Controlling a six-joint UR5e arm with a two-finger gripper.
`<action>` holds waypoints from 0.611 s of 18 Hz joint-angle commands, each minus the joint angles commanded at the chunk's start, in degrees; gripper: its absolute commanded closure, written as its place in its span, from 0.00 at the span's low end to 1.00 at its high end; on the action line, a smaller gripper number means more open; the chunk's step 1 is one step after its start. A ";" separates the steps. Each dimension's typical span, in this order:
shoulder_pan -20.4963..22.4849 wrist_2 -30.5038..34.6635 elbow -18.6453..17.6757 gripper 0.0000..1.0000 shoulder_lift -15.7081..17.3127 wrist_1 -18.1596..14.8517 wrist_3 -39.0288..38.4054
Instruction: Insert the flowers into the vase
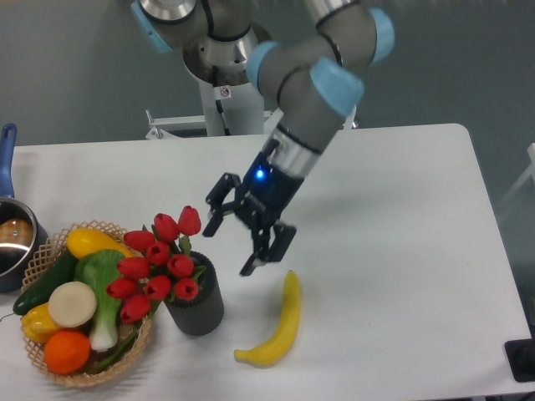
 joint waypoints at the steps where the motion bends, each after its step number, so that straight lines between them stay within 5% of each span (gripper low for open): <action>1: 0.00 2.11 0.27 0.00 1.49 -0.62 0.08; 5: 0.09 12.57 1.76 0.00 4.84 -1.85 0.52; 11: 3.16 18.91 3.61 0.00 10.02 -16.07 15.35</action>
